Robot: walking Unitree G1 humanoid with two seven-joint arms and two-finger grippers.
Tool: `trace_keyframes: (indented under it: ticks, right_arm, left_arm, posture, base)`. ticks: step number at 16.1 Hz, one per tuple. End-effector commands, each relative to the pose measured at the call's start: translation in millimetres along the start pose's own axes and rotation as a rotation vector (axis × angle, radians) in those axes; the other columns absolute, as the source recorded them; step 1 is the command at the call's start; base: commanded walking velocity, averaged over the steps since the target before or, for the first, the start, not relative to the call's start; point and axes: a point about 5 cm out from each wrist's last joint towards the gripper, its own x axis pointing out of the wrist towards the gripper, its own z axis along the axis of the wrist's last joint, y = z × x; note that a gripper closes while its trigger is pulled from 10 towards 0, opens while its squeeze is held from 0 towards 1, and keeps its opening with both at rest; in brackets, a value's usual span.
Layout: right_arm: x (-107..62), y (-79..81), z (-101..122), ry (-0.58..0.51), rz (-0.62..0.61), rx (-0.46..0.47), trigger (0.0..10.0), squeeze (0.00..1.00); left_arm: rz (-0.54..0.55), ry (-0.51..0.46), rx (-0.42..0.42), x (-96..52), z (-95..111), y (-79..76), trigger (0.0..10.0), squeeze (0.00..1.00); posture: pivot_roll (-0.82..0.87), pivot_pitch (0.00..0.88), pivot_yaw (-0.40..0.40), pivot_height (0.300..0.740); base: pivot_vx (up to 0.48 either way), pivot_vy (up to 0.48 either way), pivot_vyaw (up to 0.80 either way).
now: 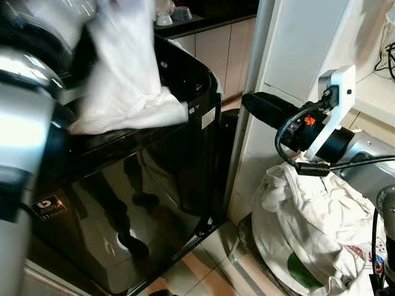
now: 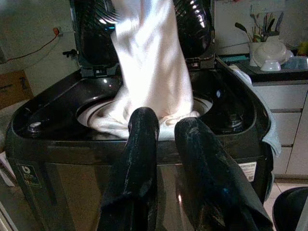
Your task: Clothes washing
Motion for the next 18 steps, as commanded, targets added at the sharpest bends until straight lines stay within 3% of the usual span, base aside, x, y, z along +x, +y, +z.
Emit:
trace_keyframes:
  ticks: [1, 2, 3, 4, 5, 6, 10, 14, 15, 16, 18]
  right_arm:
    - [-1.1, 3.1, -0.7, 0.005, 0.001, -0.005, 10.0, 0.0]
    - [-1.0, 3.7, -1.1, 0.006, 0.002, -0.005, 10.0, 0.0]
    - [-1.2, 5.7, -2.7, 0.013, 0.007, -0.002, 10.0, 0.0]
    - [-1.4, 6.5, -3.7, 0.019, 0.01, -0.001, 10.0, 0.0]
    - [-1.5, 8.9, -6.2, 0.034, 0.023, -0.001, 10.0, 0.0]
    - [-1.4, 11.2, -8.5, 0.048, 0.037, -0.001, 10.0, 0.0]
    - [0.5, 13.7, -14.7, 0.081, 0.061, 0.002, 10.0, 0.0]
    - [1.2, 6.9, -17.7, 0.104, 0.006, -0.008, 10.0, 0.0]
    - [1.3, -8.5, -21.0, 0.129, -0.127, -0.033, 10.0, 0.0]
    - [-0.5, -24.9, -26.8, 0.179, -0.271, -0.083, 10.0, 0.0]
    - [-13.0, -59.6, -42.2, 0.274, -0.564, -0.141, 10.0, 0.0]
  left_arm:
    - [-0.11, 0.099, -0.095, -2.0, -20.9, -15.2, 0.0, 0.0]
    - [-0.144, 0.127, -0.119, -2.6, -27.1, -22.0, 0.0, 0.0]
    - [-0.254, 0.208, -0.138, -6.7, -44.0, -37.3, 10.0, 0.0]
    - [-0.307, 0.226, -0.174, -8.7, -48.3, -41.7, 10.0, 0.0]
    - [-0.366, 0.249, -0.203, -12.0, -54.2, -44.4, 10.0, 0.69]
    - [-0.387, 0.267, -0.195, -14.4, -58.8, -44.2, 10.0, 1.0]
    - [-0.563, 0.287, -0.259, -23.9, -67.6, -47.3, 10.0, 1.0]
    - [-0.543, 0.264, -0.281, -25.8, -67.6, -37.6, 10.0, 1.0]
    - [-0.54, 0.115, -0.397, -20.2, -47.2, -32.9, 10.0, 0.77]
    - [-0.566, -0.04, -0.516, -16.1, -26.1, -31.4, 10.0, 0.0]
    - [-0.629, -0.282, -0.745, -10.3, 8.7, -40.5, 10.0, 0.0]
  posture:
    - [-0.05, 0.0, 0.052, 0.74]
    - [-0.06, 0.0, 0.053, 0.74]
    - [-0.06, 0.0, 0.054, 0.74]
    - [-0.06, 0.0, 0.054, 0.74]
    - [-0.06, 0.0, 0.054, 0.74]
    - [-0.06, 0.0, 0.054, 0.74]
    - [-0.04, 0.0, 0.047, 0.74]
    - [-0.04, 0.0, 0.044, 0.74]
    - [-0.04, 0.0, 0.048, 0.74]
    - [-0.05, 0.0, 0.057, 0.74]
    - [-0.05, 0.0, 0.059, 0.74]
  base:
    - [0.0, 0.0, 0.0]
    - [0.0, 0.0, 0.0]
    - [0.0, 0.0, 0.0]
    - [0.0, 0.0, 0.0]
    - [0.0, 0.0, 0.0]
    - [0.0, 0.0, 0.0]
    - [0.0, 0.0, 0.0]
    - [0.0, 0.0, 0.0]
    - [0.0, 0.0, 0.0]
    - [0.0, 0.0, 0.0]
    - [0.0, 0.0, 0.0]
